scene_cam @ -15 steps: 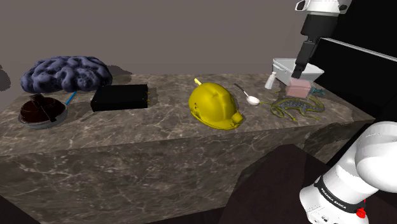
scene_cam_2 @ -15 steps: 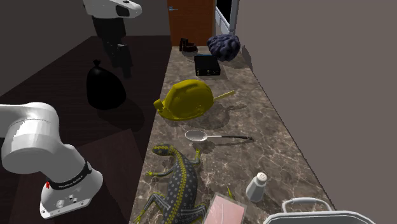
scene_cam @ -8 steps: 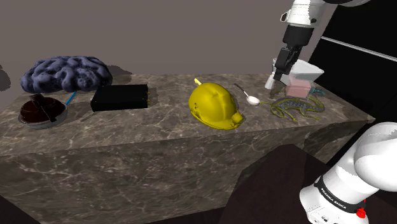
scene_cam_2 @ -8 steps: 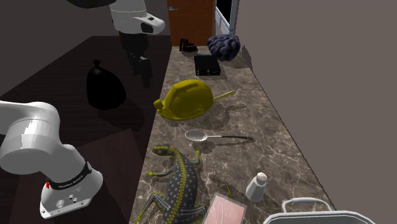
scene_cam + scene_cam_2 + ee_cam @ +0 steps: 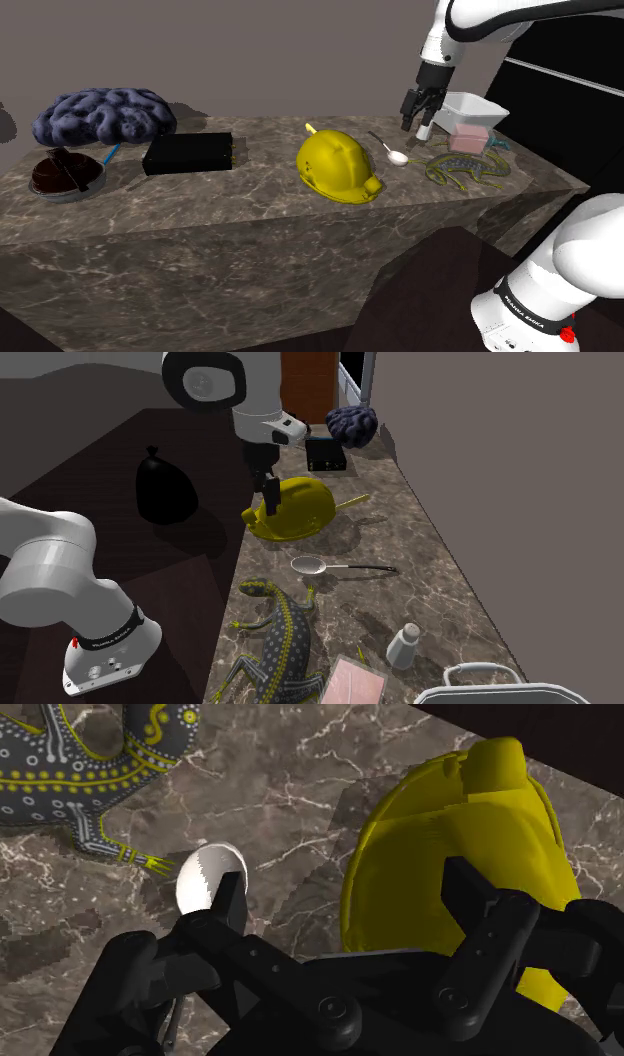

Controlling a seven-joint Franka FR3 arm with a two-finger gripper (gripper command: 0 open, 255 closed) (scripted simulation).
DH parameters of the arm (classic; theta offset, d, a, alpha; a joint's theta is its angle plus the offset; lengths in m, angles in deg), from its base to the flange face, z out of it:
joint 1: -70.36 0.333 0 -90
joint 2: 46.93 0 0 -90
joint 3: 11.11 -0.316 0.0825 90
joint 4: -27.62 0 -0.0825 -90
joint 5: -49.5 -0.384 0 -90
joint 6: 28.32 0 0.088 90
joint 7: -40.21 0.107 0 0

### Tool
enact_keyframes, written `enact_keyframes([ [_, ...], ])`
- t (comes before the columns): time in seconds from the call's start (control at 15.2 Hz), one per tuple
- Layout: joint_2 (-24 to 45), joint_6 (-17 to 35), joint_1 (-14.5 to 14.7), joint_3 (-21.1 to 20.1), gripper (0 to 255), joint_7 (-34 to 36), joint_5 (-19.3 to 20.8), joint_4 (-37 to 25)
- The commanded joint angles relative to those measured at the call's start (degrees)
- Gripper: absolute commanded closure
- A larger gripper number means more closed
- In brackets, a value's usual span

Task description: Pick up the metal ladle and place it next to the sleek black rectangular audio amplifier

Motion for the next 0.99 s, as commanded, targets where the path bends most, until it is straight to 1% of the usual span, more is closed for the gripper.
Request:
enact_keyframes([
  [0.0, 3.74, 2.57, -0.78, 0.76, 0, 0.86, -0.28, -1.45],
  [0.46, 16.51, 10.81, -3.22, 3.58, 0, 3.07, -2.24, -6.51],
  [0.92, 29.54, 16.66, -5.77, 6.26, 0, 4.32, -5.94, -13.93],
])
